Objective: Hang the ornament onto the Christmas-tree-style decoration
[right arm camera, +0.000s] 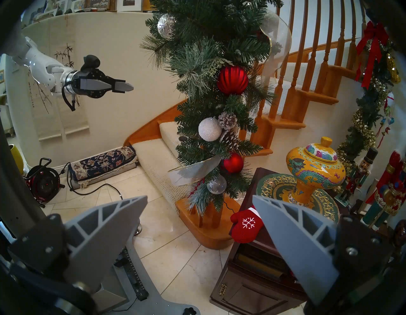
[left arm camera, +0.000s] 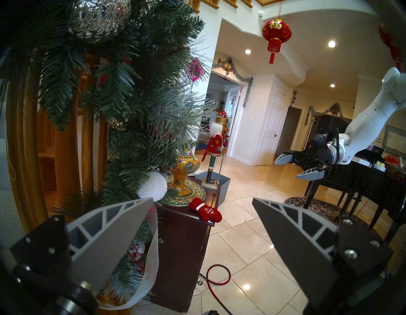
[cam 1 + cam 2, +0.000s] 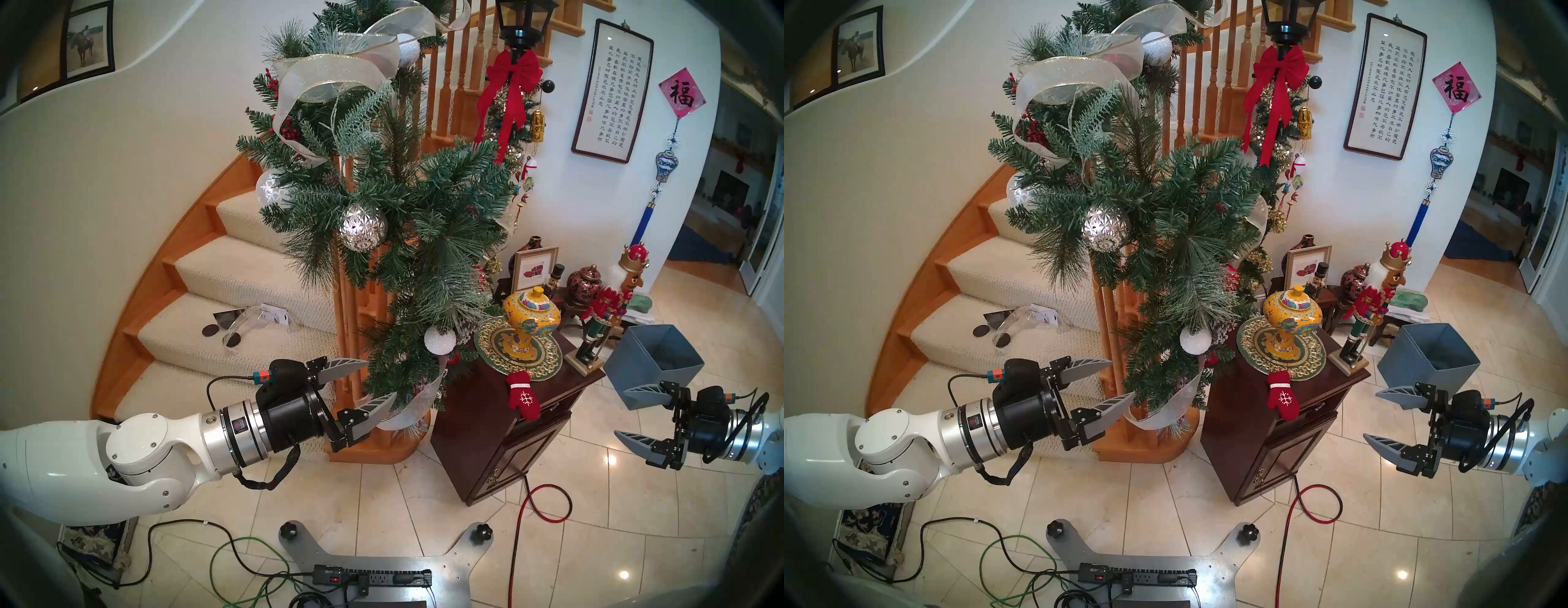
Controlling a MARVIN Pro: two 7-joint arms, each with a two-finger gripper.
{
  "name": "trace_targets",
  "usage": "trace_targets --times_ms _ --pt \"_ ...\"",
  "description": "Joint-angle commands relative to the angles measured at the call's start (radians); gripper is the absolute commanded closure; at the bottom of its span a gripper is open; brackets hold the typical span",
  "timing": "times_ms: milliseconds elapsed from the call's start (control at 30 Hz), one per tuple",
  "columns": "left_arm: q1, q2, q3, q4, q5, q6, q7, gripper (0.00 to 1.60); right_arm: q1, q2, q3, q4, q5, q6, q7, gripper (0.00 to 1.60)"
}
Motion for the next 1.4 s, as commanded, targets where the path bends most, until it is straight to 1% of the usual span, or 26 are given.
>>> trace_targets --times_ms 0,567,867,1067,1367 --pt "-0.002 0.001 -0.002 0.0 0.0 -0.001 0.001 0.0 -0.001 0.0 0.003 0.0 -0.001 0.0 0.001 0.0" --pt "-0.001 0.001 -0.002 0.0 0.0 -0.001 0.001 0.0 -0.001 0.0 0.003 0.0 -0.001 0.0 0.001 0.0" --pt "-0.001 0.001 -0.002 0.0 0.0 -0.001 0.001 0.0 -0.004 0.004 0.006 0.0 -0.005 0.012 -0.005 0.0" --pt "-0.001 0.001 -0.002 0.0 0.0 -0.001 0.001 0.0 -0.011 0.011 0.019 -0.002 -0.026 0.04 -0.025 0.0" --pt "-0.001 0.001 -0.003 0.0 0.0 -0.001 0.001 0.0 -0.018 0.027 0.046 -0.002 -0.059 0.107 -0.062 0.0"
